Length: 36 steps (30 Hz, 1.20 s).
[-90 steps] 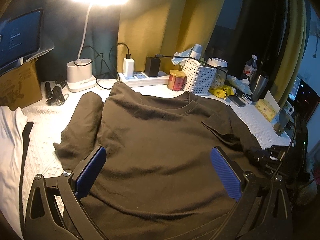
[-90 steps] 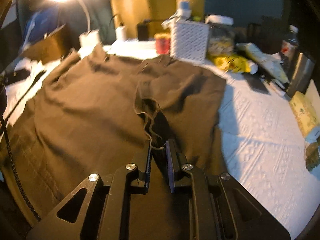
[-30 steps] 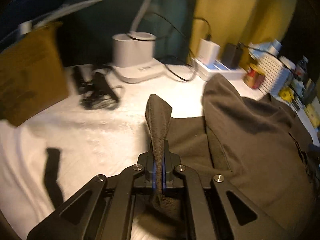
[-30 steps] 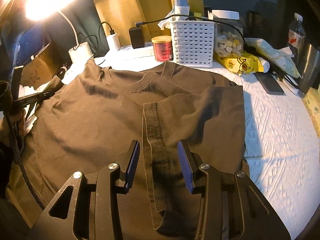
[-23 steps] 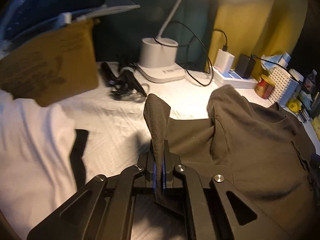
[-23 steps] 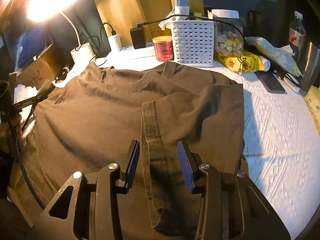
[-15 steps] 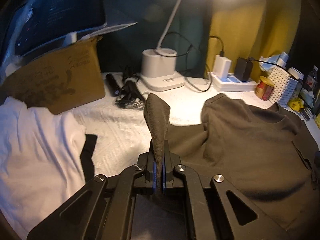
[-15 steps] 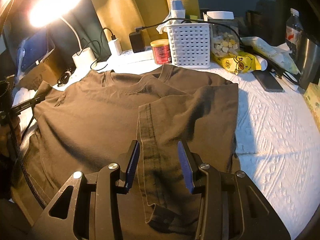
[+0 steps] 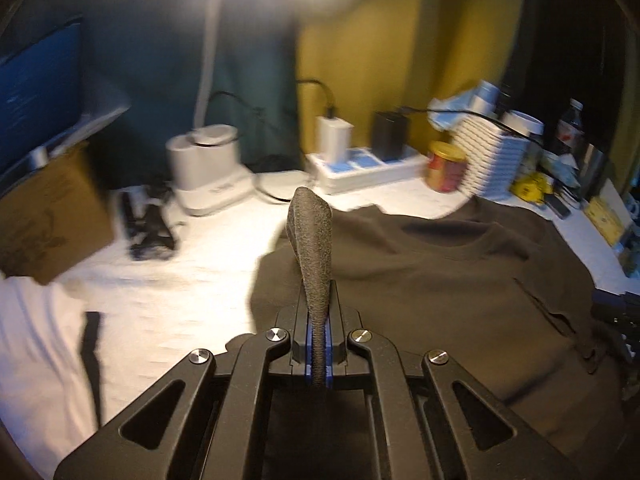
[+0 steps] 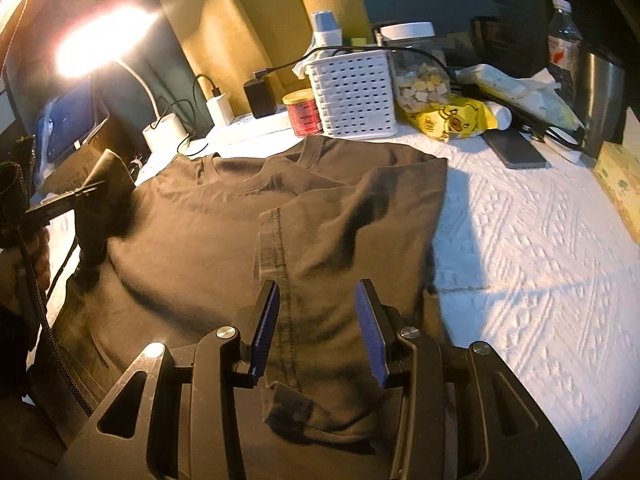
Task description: Fold small clothes
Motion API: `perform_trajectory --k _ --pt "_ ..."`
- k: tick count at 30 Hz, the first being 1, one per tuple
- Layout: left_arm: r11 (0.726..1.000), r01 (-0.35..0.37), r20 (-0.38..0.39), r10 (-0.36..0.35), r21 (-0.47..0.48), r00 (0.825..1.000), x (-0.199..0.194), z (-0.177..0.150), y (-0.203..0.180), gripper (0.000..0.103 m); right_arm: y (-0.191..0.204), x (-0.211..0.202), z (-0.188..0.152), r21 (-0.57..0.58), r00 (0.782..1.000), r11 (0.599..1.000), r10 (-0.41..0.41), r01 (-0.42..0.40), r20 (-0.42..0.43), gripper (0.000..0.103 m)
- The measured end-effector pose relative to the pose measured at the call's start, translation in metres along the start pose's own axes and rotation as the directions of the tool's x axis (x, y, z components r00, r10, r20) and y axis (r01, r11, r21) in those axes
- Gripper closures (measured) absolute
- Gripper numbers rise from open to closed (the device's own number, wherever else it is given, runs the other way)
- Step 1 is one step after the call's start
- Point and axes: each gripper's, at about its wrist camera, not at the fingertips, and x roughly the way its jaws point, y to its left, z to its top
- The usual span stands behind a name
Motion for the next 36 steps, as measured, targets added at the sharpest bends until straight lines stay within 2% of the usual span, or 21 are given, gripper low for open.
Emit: perform_trajectory --k 5,11,13,15,17,20,23,26,31,33,35,36 --pt "0.998 0.058 -0.075 -0.056 0.032 0.996 0.025 -0.008 -0.032 0.1 -0.009 -0.007 -0.004 0.018 1.0 1.0 -0.005 0.005 0.009 0.061" --pt "0.992 0.107 -0.168 -0.095 0.064 0.981 0.042 -0.025 -0.061 0.098 -0.015 -0.015 -0.01 0.041 1.0 0.999 -0.005 0.004 0.024 0.061" --pt "0.99 0.122 -0.196 -0.106 0.072 0.975 0.044 -0.03 -0.068 0.085 -0.015 -0.015 -0.011 0.044 1.0 0.999 -0.004 0.003 0.025 0.061" --pt "0.986 0.152 -0.21 -0.135 0.065 0.968 0.043 -0.032 -0.071 0.058 -0.015 -0.015 -0.012 0.045 1.0 0.999 -0.001 -0.001 0.025 0.061" --pt "0.984 0.169 -0.206 -0.155 0.052 0.966 0.039 -0.032 -0.072 0.048 -0.014 -0.015 -0.012 0.043 1.0 0.999 0.004 -0.005 0.026 0.061" --pt "0.98 0.19 -0.19 -0.177 0.053 0.966 0.031 -0.03 -0.069 0.047 -0.011 -0.015 -0.012 0.037 1.0 0.999 0.008 -0.009 0.026 0.061" --pt "0.985 0.167 -0.169 -0.156 0.051 0.973 0.032 -0.025 -0.06 0.047 -0.009 -0.014 -0.011 0.032 1.0 0.999 0.01 -0.011 0.025 0.061" --pt "0.988 0.152 -0.184 -0.144 0.028 0.972 0.042 -0.019 -0.049 0.046 -0.008 -0.016 -0.01 0.03 1.0 0.999 0.009 -0.01 0.027 0.061" --pt "0.976 0.216 -0.255 -0.203 0.025 0.946 0.055 -0.025 -0.057 0.045 -0.01 -0.018 -0.01 0.034 1.0 0.999 -0.001 0.0 0.025 0.061" --pt "0.968 0.246 -0.263 -0.225 0.048 0.938 0.052 -0.028 -0.07 0.039 -0.01 -0.019 -0.01 0.036 1.0 0.999 -0.005 0.004 0.025 0.061" --pt "0.95 0.31 -0.273 -0.285 0.049 0.919 0.046 -0.029 -0.083 0.036 -0.011 -0.02 -0.01 0.037 1.0 0.999 -0.01 0.009 0.024 0.061" --pt "0.932 0.361 -0.283 -0.336 0.039 0.898 0.042 -0.03 -0.089 0.036 -0.011 -0.02 -0.01 0.038 1.0 0.999 -0.012 0.011 0.024 0.061"
